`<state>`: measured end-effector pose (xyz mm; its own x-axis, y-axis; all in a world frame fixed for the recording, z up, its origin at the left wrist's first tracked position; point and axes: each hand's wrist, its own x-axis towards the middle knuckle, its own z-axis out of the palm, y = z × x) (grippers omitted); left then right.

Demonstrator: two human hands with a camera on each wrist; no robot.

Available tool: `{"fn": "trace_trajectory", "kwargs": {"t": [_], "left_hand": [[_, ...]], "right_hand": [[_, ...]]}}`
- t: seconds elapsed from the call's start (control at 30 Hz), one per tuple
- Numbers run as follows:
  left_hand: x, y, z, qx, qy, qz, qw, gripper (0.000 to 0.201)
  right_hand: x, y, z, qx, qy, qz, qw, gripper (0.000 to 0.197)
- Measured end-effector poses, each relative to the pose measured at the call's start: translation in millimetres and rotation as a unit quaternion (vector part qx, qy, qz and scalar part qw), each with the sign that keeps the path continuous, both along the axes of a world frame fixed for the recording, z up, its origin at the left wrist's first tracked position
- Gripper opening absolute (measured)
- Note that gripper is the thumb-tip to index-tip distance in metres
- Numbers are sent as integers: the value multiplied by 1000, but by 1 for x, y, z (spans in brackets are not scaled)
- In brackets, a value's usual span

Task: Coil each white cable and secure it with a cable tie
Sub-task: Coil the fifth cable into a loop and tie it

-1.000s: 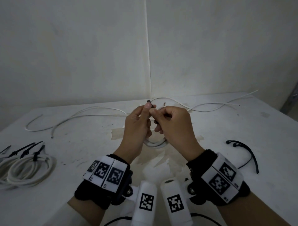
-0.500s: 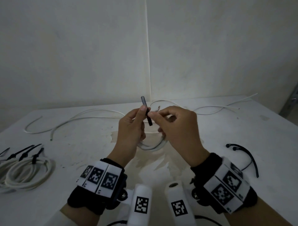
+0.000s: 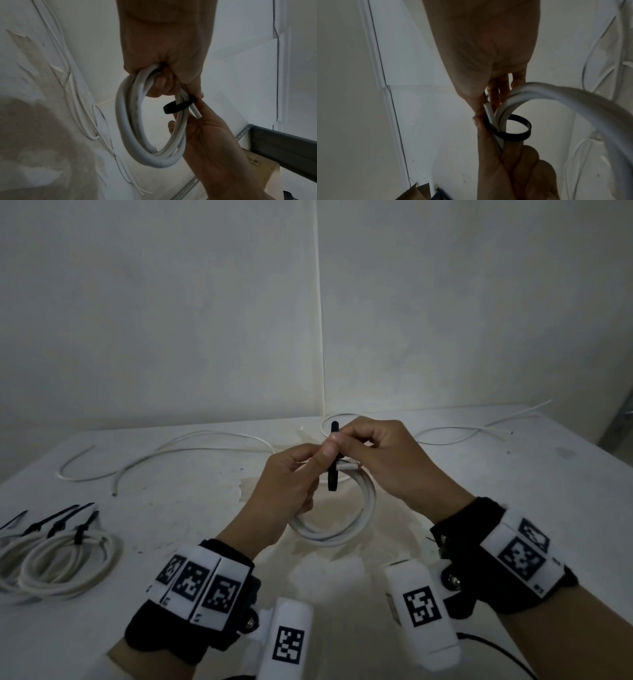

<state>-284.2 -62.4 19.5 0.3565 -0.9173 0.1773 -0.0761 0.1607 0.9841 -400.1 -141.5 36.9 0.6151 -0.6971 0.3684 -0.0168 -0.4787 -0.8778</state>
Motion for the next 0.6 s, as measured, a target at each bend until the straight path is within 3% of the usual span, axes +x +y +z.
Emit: {"fn": "trace_trajectory", "kwargs": {"t": [0.13,0.33,0.47,0.6], "left_hand": [[-7,-1,0,2,-14,1,1000,19],[-19,-3,3,-5,-77,14,997,16],[-15,-4,6,-24,-94,46,994,15],[-15,-3,5,-39,-95,58,993,19]], "right_hand": [[-3,-4,13,-31,-20,-38,999,21],[-2,-11,24,28,-67,-86,994,25],[0,-7,21,47,-52,-61,996,17],[2,0,13,-4,-29,-58,998,21]]}}
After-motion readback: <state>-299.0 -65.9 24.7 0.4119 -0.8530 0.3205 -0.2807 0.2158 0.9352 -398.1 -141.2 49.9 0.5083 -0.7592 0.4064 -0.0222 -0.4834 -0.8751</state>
